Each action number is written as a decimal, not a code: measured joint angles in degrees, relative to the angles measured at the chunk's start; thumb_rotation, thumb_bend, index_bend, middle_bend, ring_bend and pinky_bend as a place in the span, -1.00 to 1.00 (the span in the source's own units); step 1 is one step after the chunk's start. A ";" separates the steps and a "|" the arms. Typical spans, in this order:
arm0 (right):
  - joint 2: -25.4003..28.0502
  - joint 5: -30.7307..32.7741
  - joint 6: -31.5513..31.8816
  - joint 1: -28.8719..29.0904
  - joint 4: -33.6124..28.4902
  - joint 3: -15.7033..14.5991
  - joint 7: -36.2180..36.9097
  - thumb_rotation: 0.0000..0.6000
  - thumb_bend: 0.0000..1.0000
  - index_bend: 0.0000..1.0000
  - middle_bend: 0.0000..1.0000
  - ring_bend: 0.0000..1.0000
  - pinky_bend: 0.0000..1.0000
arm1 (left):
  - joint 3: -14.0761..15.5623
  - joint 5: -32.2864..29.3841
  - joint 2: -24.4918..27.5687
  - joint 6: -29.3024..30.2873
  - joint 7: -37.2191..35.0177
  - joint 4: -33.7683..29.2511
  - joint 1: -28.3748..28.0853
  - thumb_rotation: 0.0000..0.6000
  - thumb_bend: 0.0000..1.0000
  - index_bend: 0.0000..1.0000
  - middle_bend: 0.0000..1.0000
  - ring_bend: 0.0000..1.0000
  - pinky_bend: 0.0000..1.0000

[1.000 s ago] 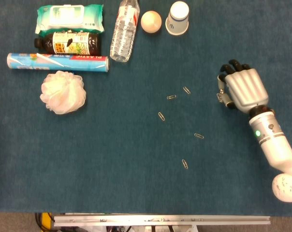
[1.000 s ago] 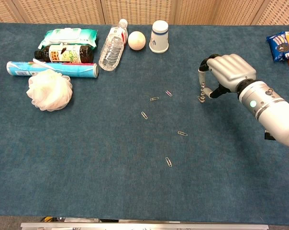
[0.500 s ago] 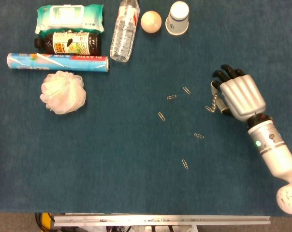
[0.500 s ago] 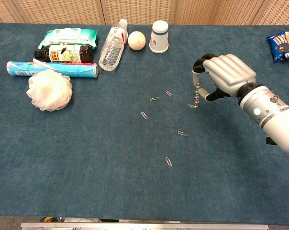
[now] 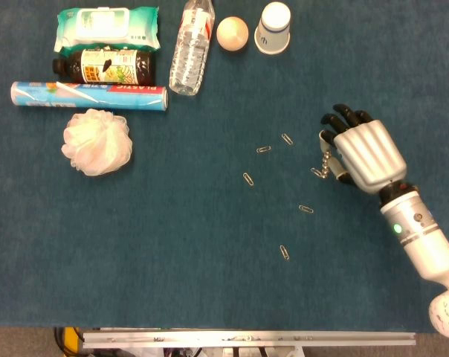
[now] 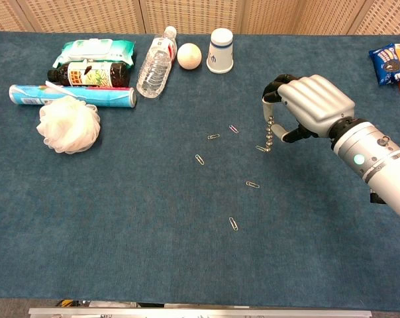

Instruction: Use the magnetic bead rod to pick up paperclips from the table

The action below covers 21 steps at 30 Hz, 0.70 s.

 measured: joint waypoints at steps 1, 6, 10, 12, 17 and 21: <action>0.12 -0.47 0.17 -0.13 -0.25 -0.22 0.03 1.00 -0.22 0.08 -0.40 -0.71 -0.42 | -0.15 -0.30 0.00 -0.10 -0.07 0.02 -0.01 1.00 -0.73 -0.17 -0.13 -0.29 0.07; 0.60 -2.68 0.80 -0.75 -1.18 -1.41 0.32 1.00 -0.22 0.08 -0.40 -0.71 -0.42 | -0.79 -1.70 0.08 -0.77 -0.57 0.14 -0.11 1.00 -0.73 -0.17 -0.13 -0.29 0.07; 0.93 -4.93 1.24 -1.36 -1.75 -2.62 0.78 1.00 -0.22 0.08 -0.40 -0.71 -0.42 | -1.51 -3.29 0.09 -1.51 -0.59 0.17 -0.27 1.00 -0.73 -0.17 -0.13 -0.29 0.07; 0.99 -5.87 1.37 -1.61 -1.85 -3.14 1.02 1.00 -0.23 0.08 -0.40 -0.70 -0.42 | -1.77 -3.84 0.08 -1.85 -0.48 0.16 -0.36 1.00 -0.73 -0.17 -0.13 -0.29 0.07; 0.75 -8.31 1.38 -2.35 -1.36 -4.75 1.47 1.00 -0.22 0.08 -0.40 -0.71 -0.42 | -2.26 -4.85 0.16 -2.77 -0.61 0.15 -0.60 1.00 -0.73 -0.17 -0.13 -0.29 0.07; 0.02 -8.52 0.65 -2.51 -0.43 -5.07 1.28 1.00 -0.22 0.08 -0.40 -0.71 -0.42 | -2.57 -5.48 0.33 -3.21 -1.01 0.14 -0.68 1.00 -0.73 -0.17 -0.13 -0.29 0.07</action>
